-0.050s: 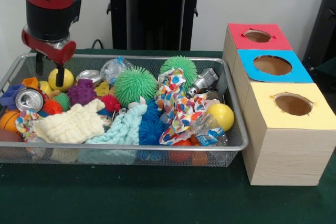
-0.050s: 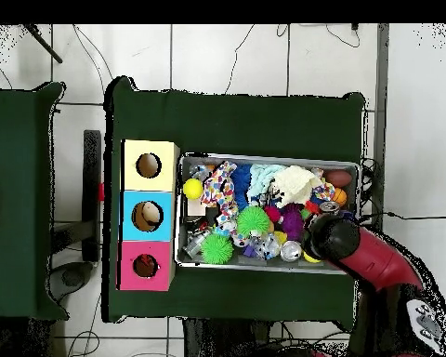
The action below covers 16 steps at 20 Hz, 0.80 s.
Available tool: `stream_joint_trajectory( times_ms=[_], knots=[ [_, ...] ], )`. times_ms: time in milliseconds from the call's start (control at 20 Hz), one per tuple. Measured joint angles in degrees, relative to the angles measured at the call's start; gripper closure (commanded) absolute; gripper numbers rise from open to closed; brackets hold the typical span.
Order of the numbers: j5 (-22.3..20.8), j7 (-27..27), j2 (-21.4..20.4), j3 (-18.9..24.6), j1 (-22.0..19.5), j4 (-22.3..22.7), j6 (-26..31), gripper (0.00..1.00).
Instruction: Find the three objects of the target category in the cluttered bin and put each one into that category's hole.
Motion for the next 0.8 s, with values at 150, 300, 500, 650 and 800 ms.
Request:
stream_joint_trajectory(
  times_ms=[150, 300, 500, 650, 800],
  knots=[
    [0.0, 0.0, 2.1, 0.0, -1.7, -0.5, -2.2, 0.00],
    [0.0, 0.0, 4.9, 0.0, -3.8, -1.2, -5.4, 0.00],
    [0.0, 0.0, 6.2, 0.0, -4.5, -1.4, -6.4, 0.00],
    [0.0, 0.0, 6.2, 0.0, -4.3, -1.5, -6.4, 0.00],
    [0.0, 0.0, 6.3, -0.3, -3.9, -1.5, -6.4, 0.00]
  ],
)
